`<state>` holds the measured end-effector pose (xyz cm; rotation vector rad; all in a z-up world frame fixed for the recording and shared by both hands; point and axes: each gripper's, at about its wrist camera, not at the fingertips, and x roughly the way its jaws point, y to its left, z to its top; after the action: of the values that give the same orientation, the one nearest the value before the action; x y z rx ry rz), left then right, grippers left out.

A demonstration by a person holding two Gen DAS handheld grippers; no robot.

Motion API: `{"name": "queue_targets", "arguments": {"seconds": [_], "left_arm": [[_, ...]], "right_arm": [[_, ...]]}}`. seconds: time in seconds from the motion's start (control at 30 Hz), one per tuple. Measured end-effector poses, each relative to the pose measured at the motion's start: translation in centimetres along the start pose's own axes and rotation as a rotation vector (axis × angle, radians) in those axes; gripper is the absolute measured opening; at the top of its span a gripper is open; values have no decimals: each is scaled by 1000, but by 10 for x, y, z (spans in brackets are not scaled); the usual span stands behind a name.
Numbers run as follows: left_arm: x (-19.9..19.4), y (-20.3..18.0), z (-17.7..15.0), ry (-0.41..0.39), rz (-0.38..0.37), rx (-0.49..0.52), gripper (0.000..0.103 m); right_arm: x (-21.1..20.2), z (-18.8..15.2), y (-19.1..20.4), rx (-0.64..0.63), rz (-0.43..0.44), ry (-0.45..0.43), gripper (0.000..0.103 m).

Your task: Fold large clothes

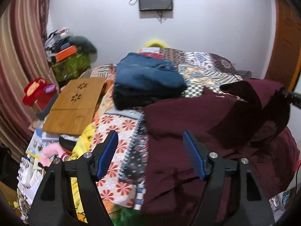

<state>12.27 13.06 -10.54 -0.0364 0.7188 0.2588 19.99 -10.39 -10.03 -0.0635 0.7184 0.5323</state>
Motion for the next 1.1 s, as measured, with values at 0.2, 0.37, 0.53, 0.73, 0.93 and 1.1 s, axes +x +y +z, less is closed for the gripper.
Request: {"name": "queue_targets", "arguments": {"seconds": [0.2, 0.37, 0.53, 0.73, 0.93, 1.1], "left_arm": [[4, -35, 1, 9, -47, 60, 85], [15, -44, -5, 39, -53, 78, 86], [28, -40, -12, 84, -60, 55, 86], [56, -48, -17, 175, -110, 96, 86], [77, -96, -2, 206, -238, 183, 86], [92, -161, -5, 249, -347, 337, 86]], "right_arm": [[-4, -42, -55, 123, -162, 73, 8], [-7, -64, -70, 118, -231, 129, 8], [0, -78, -81, 139, -287, 189, 9], [-8, -77, -89, 131, -277, 256, 15], [-36, -67, -91, 144, -325, 149, 60], [-39, -65, -85, 124, -307, 124, 66]]}}
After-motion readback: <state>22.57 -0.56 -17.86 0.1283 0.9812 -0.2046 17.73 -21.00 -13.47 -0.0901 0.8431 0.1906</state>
